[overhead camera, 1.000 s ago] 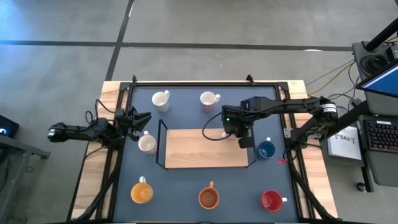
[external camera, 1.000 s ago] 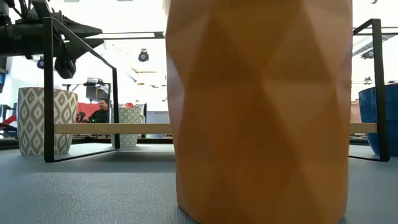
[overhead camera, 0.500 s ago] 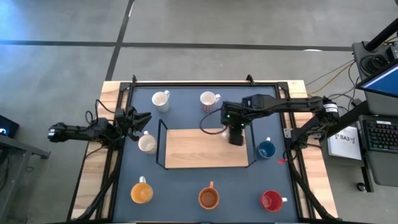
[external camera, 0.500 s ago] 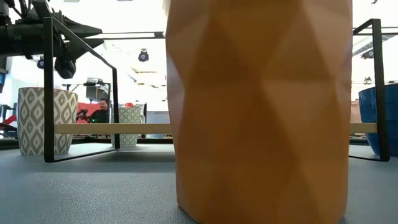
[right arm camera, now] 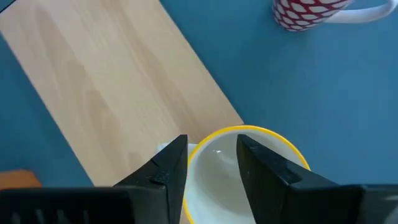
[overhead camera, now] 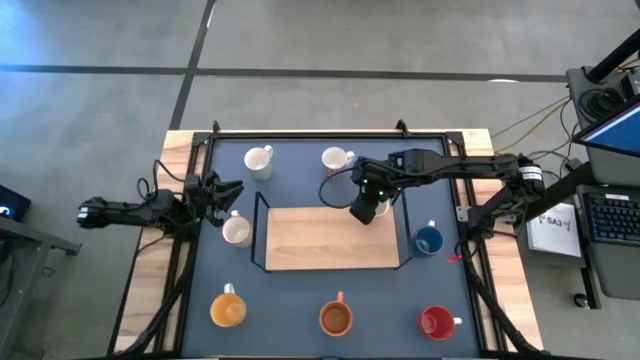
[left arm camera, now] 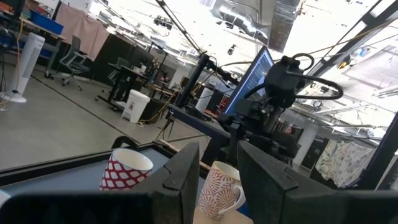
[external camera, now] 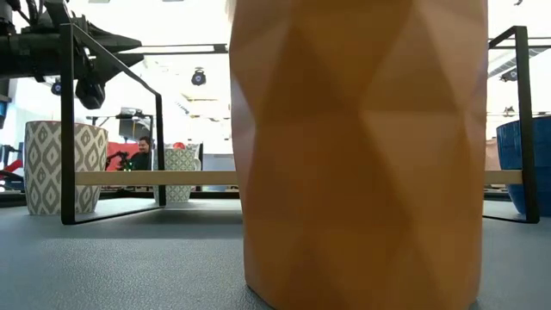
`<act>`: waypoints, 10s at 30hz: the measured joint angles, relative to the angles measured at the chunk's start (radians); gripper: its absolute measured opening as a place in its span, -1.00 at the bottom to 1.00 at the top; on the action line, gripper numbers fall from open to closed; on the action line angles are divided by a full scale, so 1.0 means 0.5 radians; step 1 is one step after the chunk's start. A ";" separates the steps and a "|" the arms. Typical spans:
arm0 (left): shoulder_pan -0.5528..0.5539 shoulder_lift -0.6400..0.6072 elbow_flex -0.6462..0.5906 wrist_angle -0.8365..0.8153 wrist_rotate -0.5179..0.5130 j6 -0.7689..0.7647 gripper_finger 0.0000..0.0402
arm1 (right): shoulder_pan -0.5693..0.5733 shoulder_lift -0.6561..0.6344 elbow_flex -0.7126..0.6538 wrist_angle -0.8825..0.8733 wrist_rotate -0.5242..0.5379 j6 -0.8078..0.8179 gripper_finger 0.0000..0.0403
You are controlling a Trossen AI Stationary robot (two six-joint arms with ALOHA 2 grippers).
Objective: Place coffee mugs
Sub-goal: Put the orange patterned mug on the shelf, then put the red mug on the shelf
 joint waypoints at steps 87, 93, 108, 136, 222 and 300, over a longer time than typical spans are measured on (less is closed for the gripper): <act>0.000 0.000 0.000 -0.018 0.000 0.000 -0.54 | 0.170 0.171 0.008 -0.316 -0.100 0.324 -0.41; 0.000 0.000 0.000 -0.018 0.000 0.000 -0.54 | 0.171 0.171 0.008 -0.315 -0.105 0.239 -0.66; 0.000 0.000 0.001 -0.018 0.000 0.000 -0.54 | 0.176 0.170 0.011 -0.515 -0.168 -0.493 -0.93; 0.000 0.000 0.000 -0.019 0.000 0.000 -0.54 | 0.238 0.172 0.098 -0.599 -0.180 -1.176 -0.35; 0.000 0.000 0.000 -0.034 0.000 0.000 -0.54 | 2.113 0.762 0.309 -0.417 -0.439 1.221 -0.45; 0.000 -0.001 0.001 -0.034 0.001 0.000 -0.54 | 1.193 0.755 0.859 -0.952 0.131 0.249 -0.94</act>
